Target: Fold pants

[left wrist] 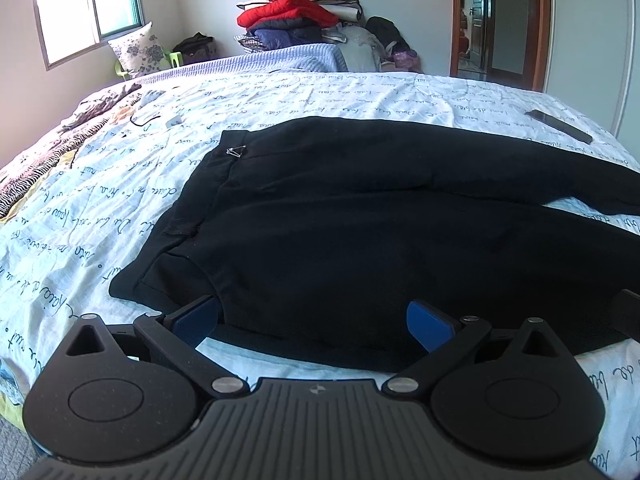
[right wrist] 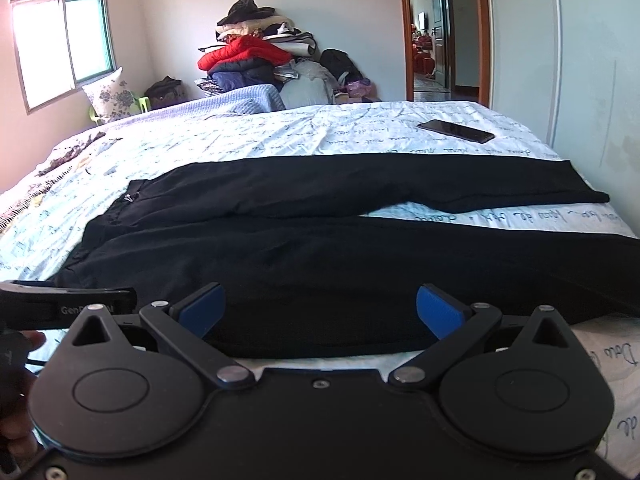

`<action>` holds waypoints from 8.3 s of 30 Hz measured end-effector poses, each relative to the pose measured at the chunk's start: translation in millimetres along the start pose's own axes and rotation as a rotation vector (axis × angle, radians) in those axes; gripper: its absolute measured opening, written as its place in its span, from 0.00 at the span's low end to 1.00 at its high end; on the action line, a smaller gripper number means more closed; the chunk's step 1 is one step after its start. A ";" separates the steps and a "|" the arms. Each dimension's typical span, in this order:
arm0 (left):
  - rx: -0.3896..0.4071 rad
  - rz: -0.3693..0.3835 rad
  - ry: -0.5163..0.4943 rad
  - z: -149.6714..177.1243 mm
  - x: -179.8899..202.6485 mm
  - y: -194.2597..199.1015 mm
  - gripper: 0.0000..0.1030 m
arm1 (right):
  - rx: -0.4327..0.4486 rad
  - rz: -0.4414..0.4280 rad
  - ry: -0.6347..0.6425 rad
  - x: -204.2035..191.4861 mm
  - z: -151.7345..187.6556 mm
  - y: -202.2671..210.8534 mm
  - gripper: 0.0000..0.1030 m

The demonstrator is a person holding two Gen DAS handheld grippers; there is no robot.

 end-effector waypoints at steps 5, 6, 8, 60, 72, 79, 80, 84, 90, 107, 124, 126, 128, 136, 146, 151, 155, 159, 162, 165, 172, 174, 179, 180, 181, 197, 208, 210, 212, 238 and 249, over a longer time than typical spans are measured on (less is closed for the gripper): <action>0.001 -0.012 0.001 -2.7 -4.1 -4.3 0.99 | -0.006 -0.026 -0.016 -2.7 -4.4 -5.1 1.00; 0.001 -0.013 0.003 -2.9 -5.3 -4.8 0.99 | -0.005 -0.026 -0.013 -3.5 -5.4 -5.9 1.00; 0.002 -0.019 0.007 -3.4 -7.0 -6.3 0.99 | 0.000 -0.026 -0.004 -4.8 -7.4 -7.0 1.00; 0.232 -0.461 0.465 -143.6 -306.9 -34.7 0.98 | 0.072 -0.238 0.573 -69.6 -132.9 -165.4 1.00; 0.046 0.302 -0.396 -175.0 -149.7 -188.0 0.92 | -0.207 -0.459 0.663 -70.9 -168.6 -308.9 0.99; -0.100 0.507 -0.590 -190.2 -114.0 -265.0 0.91 | -0.337 -0.537 0.652 -61.6 -171.6 -355.4 0.97; -0.106 0.502 -0.616 -187.9 -107.7 -273.1 0.91 | -0.348 -0.544 0.654 -61.8 -170.6 -358.5 0.96; -0.159 0.553 -0.634 -188.4 -103.6 -310.3 0.93 | -0.346 -0.566 0.700 -67.7 -170.0 -359.0 0.92; -0.309 0.690 -0.413 -200.6 -119.7 -337.0 0.92 | -0.398 -0.672 0.683 -76.1 -178.4 -361.4 0.53; -0.008 0.522 -0.387 -192.8 -137.6 -231.9 0.07 | -0.033 -0.387 0.798 -93.8 -168.2 -254.7 0.06; -0.034 0.503 -0.278 -26.0 -201.1 -81.3 0.09 | -0.068 -0.568 0.984 -122.8 -11.3 -50.0 0.06; -0.063 0.487 -0.265 -10.0 -203.7 -86.7 0.09 | -0.083 -0.554 0.986 -124.2 3.5 -54.6 0.06; -0.073 0.477 -0.260 -0.4 -205.3 -87.0 0.08 | -0.089 -0.541 0.977 -124.0 8.8 -57.5 0.06; -0.093 0.321 -0.213 -2.1 -213.9 -74.6 0.36 | -0.042 -0.480 0.965 -124.5 27.2 -49.0 0.08; 0.148 0.296 -0.251 -25.7 -94.8 7.3 0.84 | 0.022 -0.293 0.586 -36.3 14.8 -0.2 0.13; 0.301 0.425 -0.598 9.6 37.4 30.5 0.87 | -0.003 -0.087 0.310 53.5 7.8 7.2 0.13; 0.283 0.561 -0.694 34.4 117.6 21.0 0.87 | 0.009 -0.007 0.078 120.9 1.9 8.9 0.19; 0.216 0.608 -0.706 48.5 166.2 -2.7 0.79 | 0.007 0.086 -0.056 167.9 1.7 1.0 0.26; 0.173 0.619 -0.724 55.4 182.5 -16.5 0.75 | -0.011 0.072 -0.193 196.2 5.1 -9.1 0.32; 0.143 0.622 -0.745 57.6 188.2 -25.4 0.72 | -0.045 0.055 -0.316 210.5 11.6 -25.5 0.49; 0.157 0.648 -0.757 60.0 195.1 -33.5 0.67 | -0.014 -0.050 -0.473 215.5 10.6 -53.6 0.21; 0.130 0.676 -0.728 57.0 195.0 -34.9 0.44 | -0.002 -0.058 -0.495 213.4 9.2 -54.2 0.11; 0.076 0.743 -0.636 47.8 187.0 -33.6 0.12 | 0.083 -0.003 -0.422 200.0 2.5 -16.8 0.08; 0.061 0.767 -0.619 46.3 184.6 -32.5 0.12 | 0.094 0.004 -0.404 196.7 1.3 -8.4 0.08; 0.050 0.785 -0.611 45.4 183.0 -31.1 0.12 | 0.100 0.011 -0.384 194.0 1.1 -1.2 0.08; -0.006 0.893 -0.563 58.5 173.2 -11.6 0.68 | 0.041 0.104 -0.372 213.9 36.7 36.2 0.16; -0.020 0.636 -0.383 49.7 204.7 -58.8 0.77 | 0.076 0.074 -0.833 331.7 45.1 5.6 0.29; -0.018 0.616 -0.377 59.2 206.8 -65.6 0.79 | 0.086 0.079 -0.819 334.9 26.9 -3.5 0.29; 0.026 0.592 -0.411 67.7 210.0 -62.1 0.85 | 0.090 0.079 -0.716 327.7 -3.1 -14.4 0.32; 0.086 0.569 -0.371 77.6 198.5 -64.9 0.99 | -0.031 0.014 -0.653 324.9 -34.8 -94.0 0.07; 0.084 0.571 -0.368 77.1 199.4 -65.3 0.99 | 0.208 0.262 -0.709 327.5 9.8 77.8 0.06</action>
Point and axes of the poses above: each gripper's, at about its wrist camera, not at the fingertips, and y roughly against the way its jaws point, x to its right, z to its underside, the point moved 3 cm from there along -y, roughly the way its jaws point, and after that the axes turned 5 degrees about y, right-handed, at the moved point
